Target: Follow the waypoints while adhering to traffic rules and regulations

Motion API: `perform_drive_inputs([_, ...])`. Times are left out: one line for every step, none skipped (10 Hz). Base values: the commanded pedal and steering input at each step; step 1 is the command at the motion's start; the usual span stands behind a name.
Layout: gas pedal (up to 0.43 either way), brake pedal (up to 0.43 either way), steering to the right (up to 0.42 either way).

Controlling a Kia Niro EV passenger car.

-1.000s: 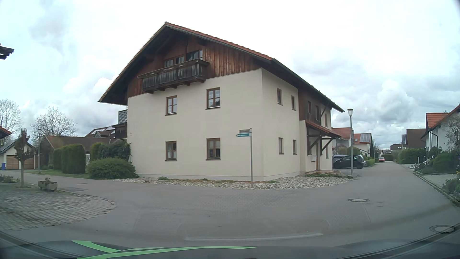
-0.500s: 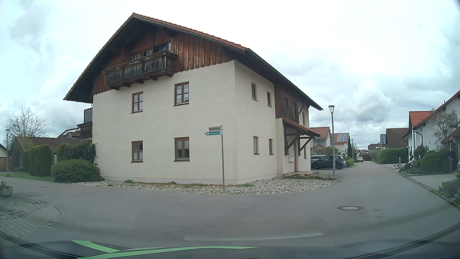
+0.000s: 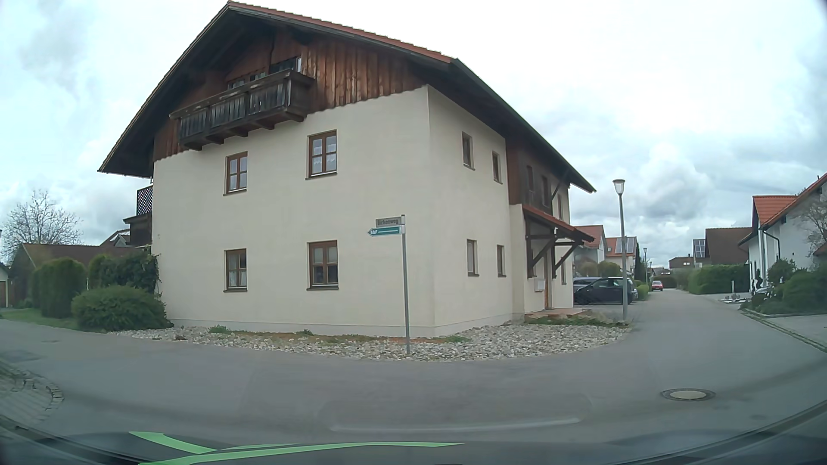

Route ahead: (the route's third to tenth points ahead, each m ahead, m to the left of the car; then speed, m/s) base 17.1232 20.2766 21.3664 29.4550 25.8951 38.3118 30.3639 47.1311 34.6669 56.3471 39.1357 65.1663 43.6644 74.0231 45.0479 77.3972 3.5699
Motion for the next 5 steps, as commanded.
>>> perform_drive_inputs([0.189, 0.000, -0.154])
perform_drive_inputs([0.189, 0.000, -0.202])
perform_drive_inputs([0.189, 0.000, -0.237])
perform_drive_inputs([0.189, 0.000, -0.264])
perform_drive_inputs([0.189, 0.000, -0.287])
